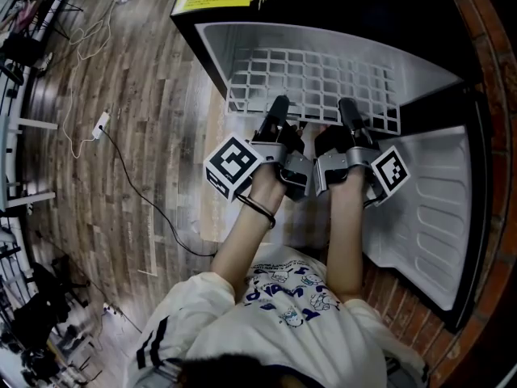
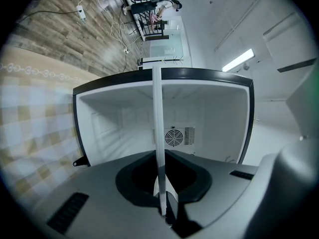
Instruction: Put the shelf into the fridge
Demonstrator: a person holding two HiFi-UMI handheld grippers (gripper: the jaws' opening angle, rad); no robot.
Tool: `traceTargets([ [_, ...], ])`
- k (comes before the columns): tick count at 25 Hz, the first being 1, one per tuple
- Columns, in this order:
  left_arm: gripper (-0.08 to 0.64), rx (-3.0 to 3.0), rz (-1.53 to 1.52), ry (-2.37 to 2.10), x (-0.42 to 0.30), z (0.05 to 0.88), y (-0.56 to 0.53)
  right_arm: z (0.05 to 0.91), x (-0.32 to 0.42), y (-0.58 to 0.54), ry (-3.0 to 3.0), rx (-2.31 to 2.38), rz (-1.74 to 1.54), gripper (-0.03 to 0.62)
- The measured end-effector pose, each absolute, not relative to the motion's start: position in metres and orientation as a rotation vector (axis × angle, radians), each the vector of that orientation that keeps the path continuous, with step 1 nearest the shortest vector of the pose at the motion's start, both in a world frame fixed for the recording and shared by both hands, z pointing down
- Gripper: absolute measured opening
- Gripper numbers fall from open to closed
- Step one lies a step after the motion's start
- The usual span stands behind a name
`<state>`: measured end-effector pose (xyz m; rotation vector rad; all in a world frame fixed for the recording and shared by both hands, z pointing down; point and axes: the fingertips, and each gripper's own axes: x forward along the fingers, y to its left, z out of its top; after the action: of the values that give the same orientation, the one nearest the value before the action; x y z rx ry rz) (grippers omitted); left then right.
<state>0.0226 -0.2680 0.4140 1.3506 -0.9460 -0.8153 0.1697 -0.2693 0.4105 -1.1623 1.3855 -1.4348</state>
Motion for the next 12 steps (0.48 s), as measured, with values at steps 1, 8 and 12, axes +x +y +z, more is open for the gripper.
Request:
traceTargets([
  [1,0.038,1.351,-0.816,-0.947,0.0231,0.4143,-0.2684,0.4106,0.1701,-0.2699,1.386,-1.161,-1.434,0.049],
  [8,0.038,1.361,-0.820,-0.945,0.0249,0.4197,-0.2706,0.4163,0.1717,-0.2718,1.387,-1.152,-1.427,0.049],
  [12,0.039,1.365,-0.822,-0.949,0.0249,0.4215,-0.2703,0.4180,0.1718,-0.2715,1.389,-1.148,-1.423,0.049],
])
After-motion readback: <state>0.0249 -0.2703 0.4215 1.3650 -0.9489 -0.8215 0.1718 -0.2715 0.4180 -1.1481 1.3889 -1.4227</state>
